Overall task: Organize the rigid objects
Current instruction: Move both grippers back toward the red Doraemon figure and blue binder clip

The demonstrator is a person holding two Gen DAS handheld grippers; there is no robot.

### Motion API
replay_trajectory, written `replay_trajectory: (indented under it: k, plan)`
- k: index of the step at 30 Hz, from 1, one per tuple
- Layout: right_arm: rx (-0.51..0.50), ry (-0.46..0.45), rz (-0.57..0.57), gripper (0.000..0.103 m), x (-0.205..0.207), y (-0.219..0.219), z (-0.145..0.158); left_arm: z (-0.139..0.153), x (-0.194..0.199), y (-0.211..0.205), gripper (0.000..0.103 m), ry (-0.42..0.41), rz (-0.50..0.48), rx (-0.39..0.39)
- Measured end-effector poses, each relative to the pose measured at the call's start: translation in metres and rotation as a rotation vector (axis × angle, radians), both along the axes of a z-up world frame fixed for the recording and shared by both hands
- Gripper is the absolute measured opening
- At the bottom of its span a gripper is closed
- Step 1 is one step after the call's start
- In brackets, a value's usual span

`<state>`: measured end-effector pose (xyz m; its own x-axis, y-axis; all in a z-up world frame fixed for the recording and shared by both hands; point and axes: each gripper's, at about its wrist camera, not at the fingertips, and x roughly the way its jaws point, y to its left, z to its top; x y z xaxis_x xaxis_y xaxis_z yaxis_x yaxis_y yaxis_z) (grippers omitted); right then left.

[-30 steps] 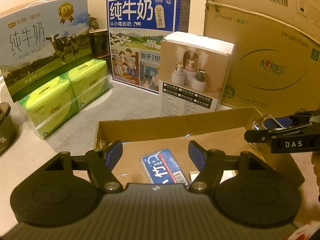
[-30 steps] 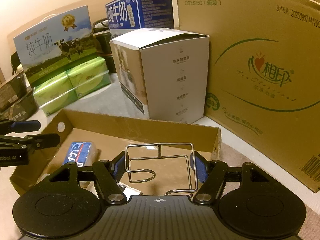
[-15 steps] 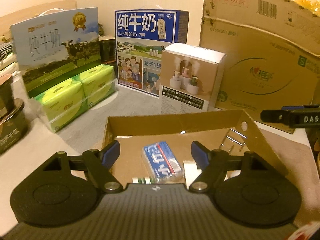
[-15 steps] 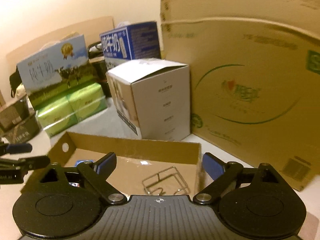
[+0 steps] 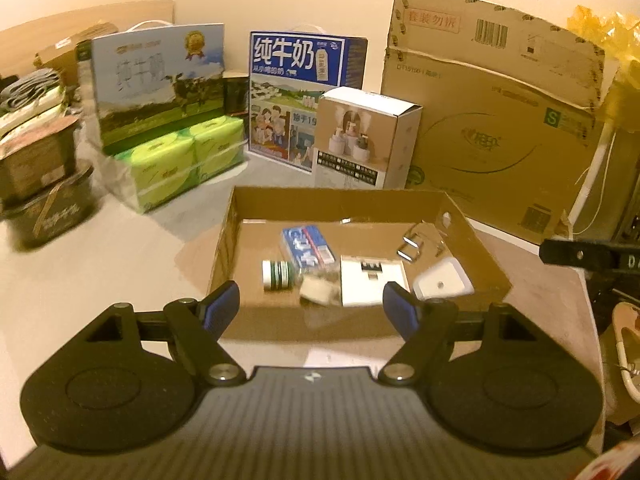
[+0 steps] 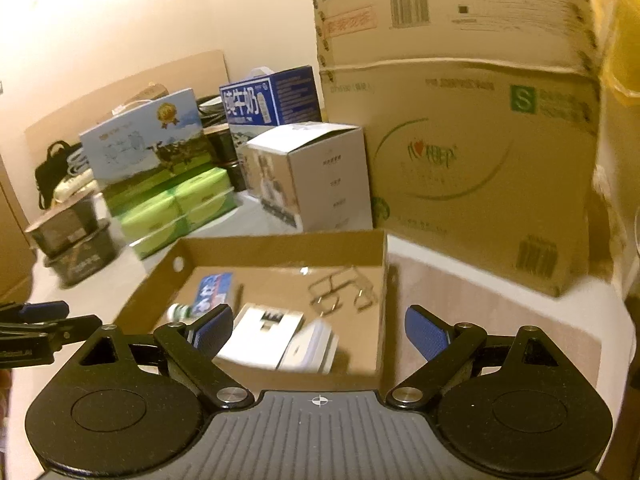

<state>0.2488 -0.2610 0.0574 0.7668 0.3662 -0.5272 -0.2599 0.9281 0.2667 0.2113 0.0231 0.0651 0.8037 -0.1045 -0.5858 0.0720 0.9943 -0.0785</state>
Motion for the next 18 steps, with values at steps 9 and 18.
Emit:
replay_trajectory:
  k: [9,18]
  plan:
    - [-0.020,0.029,0.003,0.092,-0.068,-0.004,-0.020,-0.012,-0.065,-0.002,0.076,0.026,0.039,-0.031]
    - [-0.048,0.042,0.002,0.092,-0.107,-0.015,-0.040,-0.030,-0.102,-0.004,0.076,0.058,0.047,-0.050]
